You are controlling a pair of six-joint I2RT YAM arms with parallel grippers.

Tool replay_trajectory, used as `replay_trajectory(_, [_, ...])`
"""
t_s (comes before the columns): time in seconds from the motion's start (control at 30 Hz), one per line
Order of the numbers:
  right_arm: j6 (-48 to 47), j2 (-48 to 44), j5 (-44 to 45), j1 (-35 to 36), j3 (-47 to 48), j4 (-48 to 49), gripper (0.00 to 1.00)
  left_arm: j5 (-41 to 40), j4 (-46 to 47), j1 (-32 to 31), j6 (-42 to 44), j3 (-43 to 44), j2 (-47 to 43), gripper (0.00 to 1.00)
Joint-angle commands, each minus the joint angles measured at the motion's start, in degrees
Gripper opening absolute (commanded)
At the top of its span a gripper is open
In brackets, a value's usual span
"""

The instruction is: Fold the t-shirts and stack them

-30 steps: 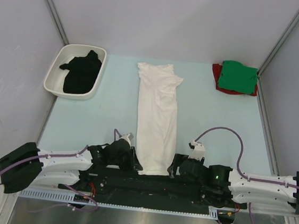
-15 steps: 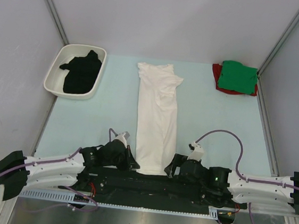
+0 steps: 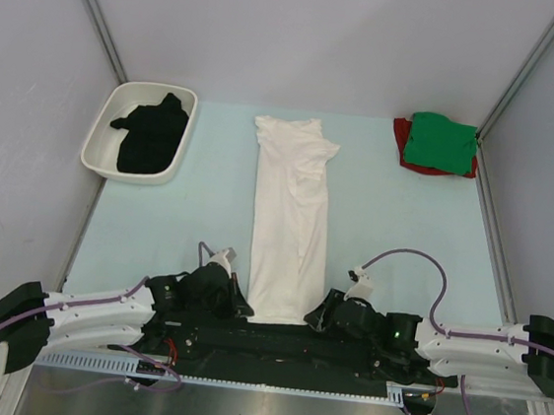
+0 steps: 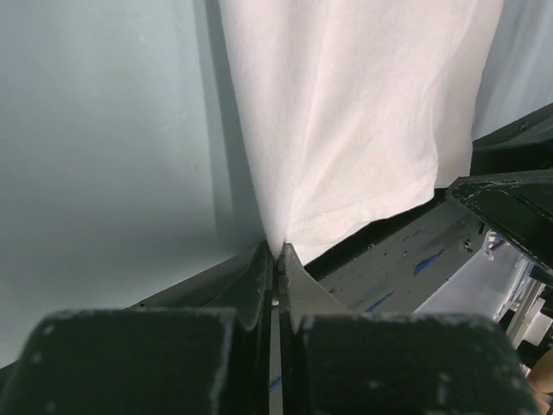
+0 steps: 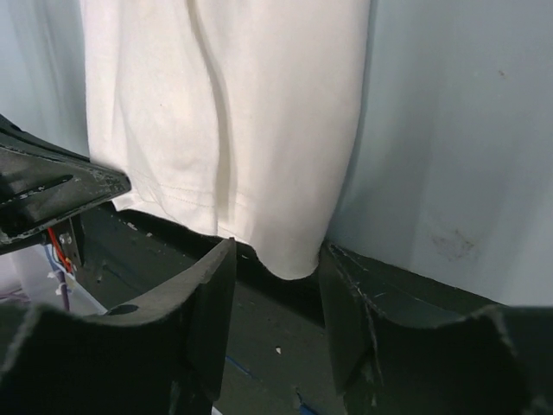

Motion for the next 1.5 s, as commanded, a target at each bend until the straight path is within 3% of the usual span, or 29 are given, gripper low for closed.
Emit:
replay_trajectory(0.0, [0.4, 3.1, -0.9, -1.9, -2.7, 2.0, 0.44, -0.5, 1.0, -0.2, -0.5, -0.8, -1.0, 0.00])
replay_trajectory(0.1, [-0.1, 4.2, -1.7, -2.9, -2.7, 2.8, 0.34, -0.5, 1.0, -0.2, -0.5, -1.2, -1.3, 0.00])
replay_trajectory(0.27, [-0.9, 4.1, -2.5, -4.9, -2.8, 2.6, 0.31, -0.7, 0.4, -0.2, -0.5, -1.3, -2.6, 0.00])
replay_trajectory(0.37, [-2.0, 2.8, -2.9, -6.4, -2.8, 1.7, 0.18, -0.8, -0.2, -0.2, -0.5, -1.5, -3.6, 0.00])
replay_trajectory(0.4, [-2.1, 2.5, -3.0, -6.8, -2.8, 1.4, 0.05, -0.9, -0.6, -0.2, -0.5, -1.6, -3.9, 0.00])
replay_trajectory(0.43, [-2.4, 2.4, -3.2, -7.1, -2.8, 0.6, 0.00, -0.9, -0.8, -0.2, -0.5, -1.7, -4.5, 0.00])
replay_trajectory(0.67, [-2.4, -0.5, -3.5, -5.4, -1.7, -3.4, 0.00, -0.9, -3.0, -0.2, -0.8, -2.0, -7.5, 0.00])
replay_trajectory(0.9, [1.3, -4.9, 3.1, 4.1, 1.2, -11.4, 0.00, -1.6, -8.1, -1.5, -3.3, -3.4, -15.3, 0.00])
replay_trajectory(1.07, [0.4, -4.6, 10.0, 9.7, 6.6, -16.0, 0.00, -6.2, -12.7, -4.8, -3.6, 0.5, -18.0, 0.00])
replay_trajectory(1.23, [-6.2, -4.2, 13.7, 9.1, 10.3, -15.6, 0.00, -8.2, -13.7, -4.8, -0.3, 6.1, -13.7, 0.00])
replay_trajectory(1.47, [-16.7, -6.3, 8.9, -1.6, 12.3, -12.9, 0.00, -13.0, -14.4, -4.0, 3.8, 14.0, -8.2, 0.00])
